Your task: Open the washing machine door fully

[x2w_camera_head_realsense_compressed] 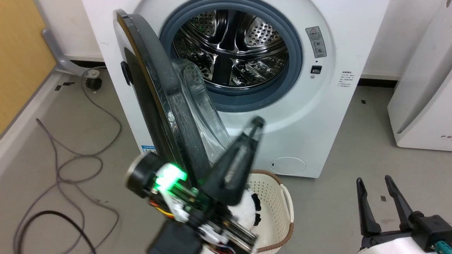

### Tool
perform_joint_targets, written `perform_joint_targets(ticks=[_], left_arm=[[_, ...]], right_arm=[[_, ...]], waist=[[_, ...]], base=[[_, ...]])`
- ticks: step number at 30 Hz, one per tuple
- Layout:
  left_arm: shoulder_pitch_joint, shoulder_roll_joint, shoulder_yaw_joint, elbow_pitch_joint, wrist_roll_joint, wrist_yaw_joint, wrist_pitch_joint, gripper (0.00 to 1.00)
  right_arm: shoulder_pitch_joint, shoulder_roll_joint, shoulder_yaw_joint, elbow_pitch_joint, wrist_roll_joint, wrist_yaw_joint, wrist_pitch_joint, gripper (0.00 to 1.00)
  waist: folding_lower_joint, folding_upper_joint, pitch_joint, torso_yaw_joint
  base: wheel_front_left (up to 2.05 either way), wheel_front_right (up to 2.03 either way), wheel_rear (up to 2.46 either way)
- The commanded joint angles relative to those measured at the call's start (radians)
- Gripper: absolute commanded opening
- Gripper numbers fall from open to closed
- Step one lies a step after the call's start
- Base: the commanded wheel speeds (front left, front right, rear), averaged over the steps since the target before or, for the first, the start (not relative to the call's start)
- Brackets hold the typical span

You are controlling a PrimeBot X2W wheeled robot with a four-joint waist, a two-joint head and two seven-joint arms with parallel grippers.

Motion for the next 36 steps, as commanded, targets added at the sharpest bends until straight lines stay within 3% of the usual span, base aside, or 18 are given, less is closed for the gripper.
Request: perform_joint_targets(ticks=[1,9,19,36], left_arm=[[0.014,0.002,-0.023,0.012,0.01,-0.007,-0.004,0.0],[0.073,0.011,-0.149,0.076,0.021,-0.026,-0.004,0.0],[0.144,0.042,-0.23,0.188,0.016,-0.033,-0.004,0.0],[0.189,0.047,-0.153,0.37,-0.022,0.043,-0.004,0.0]], right_arm=[[0.014,0.004,0.002,0.004,-0.003,0.001,-0.004,1.0],[0.016,0.004,0.003,0.012,-0.01,0.001,-0.004,1.0],[0.019,0.004,0.005,0.018,-0.019,0.001,-0.004,1.0],[0.015,0.005,0.005,0.031,-0.031,0.001,-0.004,1.0]], waist=[[0.0,0.0,-0.002,0.002],[0.0,0.0,-0.008,0.016],[0.0,0.0,0.001,0.039],[0.0,0.0,0.039,0.076]], base=[[0.0,0.0,0.0],[0.0,0.0,0.0],[0.0,0.0,0.0],[0.0,0.0,0.0]])
